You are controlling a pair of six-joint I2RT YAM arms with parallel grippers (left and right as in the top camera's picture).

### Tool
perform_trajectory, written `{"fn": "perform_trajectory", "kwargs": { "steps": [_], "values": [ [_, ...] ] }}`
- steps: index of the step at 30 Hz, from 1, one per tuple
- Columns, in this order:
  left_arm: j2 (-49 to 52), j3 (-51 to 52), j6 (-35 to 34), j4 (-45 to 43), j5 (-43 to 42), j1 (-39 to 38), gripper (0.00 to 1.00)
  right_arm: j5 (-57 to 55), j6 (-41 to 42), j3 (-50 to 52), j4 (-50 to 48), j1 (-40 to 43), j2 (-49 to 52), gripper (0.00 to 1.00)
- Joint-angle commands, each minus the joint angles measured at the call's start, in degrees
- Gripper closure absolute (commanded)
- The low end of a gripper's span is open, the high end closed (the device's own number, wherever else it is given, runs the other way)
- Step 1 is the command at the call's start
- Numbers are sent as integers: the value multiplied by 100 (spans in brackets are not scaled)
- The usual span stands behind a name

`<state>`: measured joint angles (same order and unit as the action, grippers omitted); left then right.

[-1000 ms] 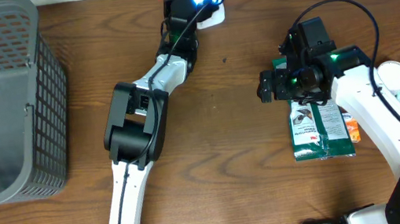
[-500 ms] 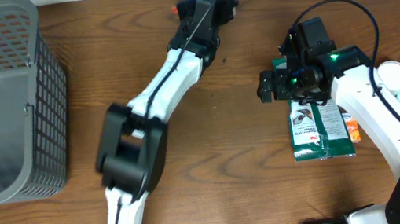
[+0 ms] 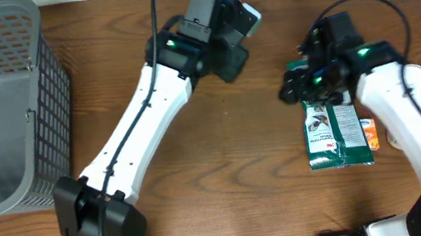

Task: Scan the item barcode
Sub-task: 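Carry the red stick right and drop it onto the glove pack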

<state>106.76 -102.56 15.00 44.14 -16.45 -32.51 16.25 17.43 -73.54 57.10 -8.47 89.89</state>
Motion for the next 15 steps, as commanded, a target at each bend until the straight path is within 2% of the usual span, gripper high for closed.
{"fn": "perform_trajectory", "kwargs": {
  "steps": [1, 4, 9, 12, 14, 15],
  "values": [
    [173, 341, -1338, -197, -866, -247, 93, 120, -297, -699, 476, 667, -243, 33],
    [299, 671, -1930, -726, -863, -540, 93, 120, -404, -1021, 973, 1316, -291, 32],
    [769, 881, -2686, -1690, -861, -1084, 93, 120, -442, -1001, 1191, 2164, -310, 25],
    [1281, 881, -3080, -2382, -859, -1482, 93, 120, -442, -916, 1189, 2409, -304, 20],
    [1547, 881, -3077, -2743, -839, -1670, 92, 118, -442, -885, 1189, 2435, -299, 19],
    [1703, 881, -3077, -2955, -841, -1779, 83, 118, -442, -876, 1189, 2433, -299, 18]
  ]
}}
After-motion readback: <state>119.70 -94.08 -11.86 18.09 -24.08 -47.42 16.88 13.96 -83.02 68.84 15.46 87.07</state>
